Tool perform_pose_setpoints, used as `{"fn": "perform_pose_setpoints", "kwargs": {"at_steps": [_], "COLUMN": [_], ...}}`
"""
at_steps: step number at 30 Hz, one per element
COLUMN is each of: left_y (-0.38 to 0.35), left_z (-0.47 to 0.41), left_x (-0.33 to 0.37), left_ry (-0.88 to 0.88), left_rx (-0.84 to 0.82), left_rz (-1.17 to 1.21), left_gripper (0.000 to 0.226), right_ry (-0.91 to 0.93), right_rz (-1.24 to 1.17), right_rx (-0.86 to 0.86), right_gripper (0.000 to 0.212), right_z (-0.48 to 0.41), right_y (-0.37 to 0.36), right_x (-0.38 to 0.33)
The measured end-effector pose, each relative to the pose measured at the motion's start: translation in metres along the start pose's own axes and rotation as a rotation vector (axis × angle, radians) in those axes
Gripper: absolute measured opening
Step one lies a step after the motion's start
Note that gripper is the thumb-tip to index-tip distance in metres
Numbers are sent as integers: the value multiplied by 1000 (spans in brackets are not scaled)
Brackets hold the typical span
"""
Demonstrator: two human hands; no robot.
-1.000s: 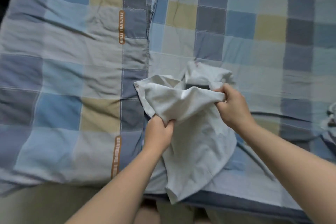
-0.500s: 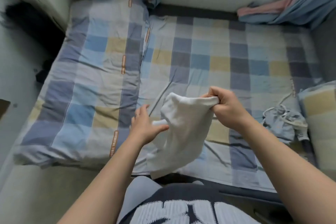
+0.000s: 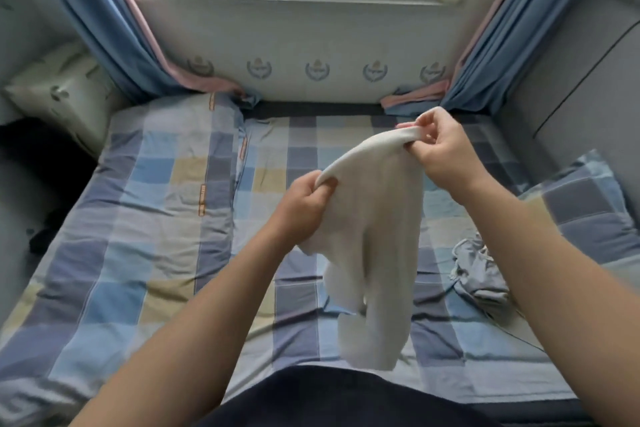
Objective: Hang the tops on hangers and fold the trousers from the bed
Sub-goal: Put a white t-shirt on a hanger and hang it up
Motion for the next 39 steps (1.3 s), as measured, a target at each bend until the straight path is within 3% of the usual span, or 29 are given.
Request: {"fn": "perform_pose_setpoints", "kwargs": {"at_steps": [3,7,12,14,17,18,24,29,32,36,39], "left_y": [-14,-42,-62,-66,-63,-58,-26,-10,-7,-28,-61], "left_z": [-11,-17,-15,-14,-16,-18,-24,-20,-14,6,25], "left_x": [19,22,37,42,50,53,59,38,21,7,2], "left_ry": [20,112,222,263,250,230,189,244,250,208,141], "left_rx": [45,112,165,169,190,218,340,331,252,69,-161], "left_rz": [138,288,569,640,697,717,743,562,338,191,164], "left_gripper": [34,40,23,20,17,16,14,18,16,12,45], "right_ry": [-45,-26,-148,-188,-178,-190,-397,-274,-267,-402,-447], "right_rz": [74,-95,-161,-48,93,119,285,255,119,-220,-446], "right_rx": [-19,-145,-220,-151,-11,-6,-185,-120,-94,-67,-107], "right_gripper": [35,34,81,69,14,11,17,14,10,13,6], "right_z": [20,73,117,115,101,99,102,74,60,52,54], "right_y": [1,-30,-76,-82,-77,-77,-87,-57,-42,-31,-31], "right_x": [24,46,59,62,67,73,142,119,92,71,48]}}
Point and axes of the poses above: each hand's wrist, its own z-axis away from the middle knuckle, its own y-axis out of the back of the hand, x = y × z, the point moved 7 cm from there along -z, towards the middle knuckle, and after that the axes turned 15 degrees about z, right-handed, at the moved point
